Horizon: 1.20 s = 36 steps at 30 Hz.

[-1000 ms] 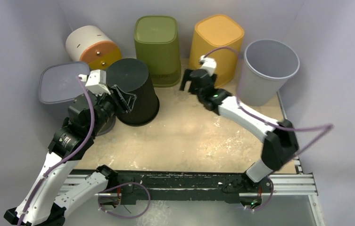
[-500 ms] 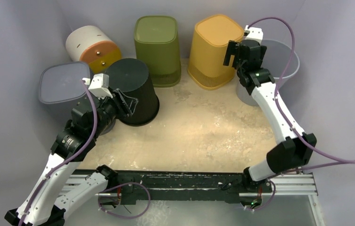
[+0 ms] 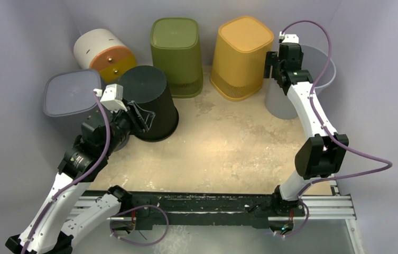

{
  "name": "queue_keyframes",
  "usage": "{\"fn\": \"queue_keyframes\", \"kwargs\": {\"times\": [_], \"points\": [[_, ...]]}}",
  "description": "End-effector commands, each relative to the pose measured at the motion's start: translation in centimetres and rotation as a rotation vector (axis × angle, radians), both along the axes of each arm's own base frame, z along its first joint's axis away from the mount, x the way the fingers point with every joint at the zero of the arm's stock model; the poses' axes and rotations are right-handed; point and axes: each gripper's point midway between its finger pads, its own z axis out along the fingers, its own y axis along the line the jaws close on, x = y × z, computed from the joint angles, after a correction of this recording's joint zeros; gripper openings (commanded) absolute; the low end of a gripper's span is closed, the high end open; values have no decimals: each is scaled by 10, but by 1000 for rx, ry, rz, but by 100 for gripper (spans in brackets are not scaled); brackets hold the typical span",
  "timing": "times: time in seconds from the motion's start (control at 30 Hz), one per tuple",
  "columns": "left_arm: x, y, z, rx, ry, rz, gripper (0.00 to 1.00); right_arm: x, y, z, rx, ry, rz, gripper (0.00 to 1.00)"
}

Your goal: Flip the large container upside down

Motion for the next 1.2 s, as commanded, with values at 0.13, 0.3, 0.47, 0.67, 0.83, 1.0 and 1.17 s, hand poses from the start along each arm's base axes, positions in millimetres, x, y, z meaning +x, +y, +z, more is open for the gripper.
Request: {"fn": "queue_keyframes", "kwargs": {"times": [0.13,0.3,0.47,0.67,0.83,1.0,1.17], "points": [[3,2,1,-13,-11,23,46,0,5,20,7,-76,40,64],[1,3,-1,-27,-9,24,46,-3,3,9,3,-52,28,46],[-2,6,0,-28,-14,34,46,-8,-3,3,-13,-47,-3,16],[-6,9,2,-41,-19,39,46,-15,-1,10,13,-63,-6,0],[-10,12,7,-56,-30,47,46,-32,15,52,109,-155,53,0],[-13,17,14,-48,-38,60,47,-65,81,131,366,-329,356,0],[-14,19,25,-57,-58,63,47,-115,138,160,670,-447,612,0]]}}
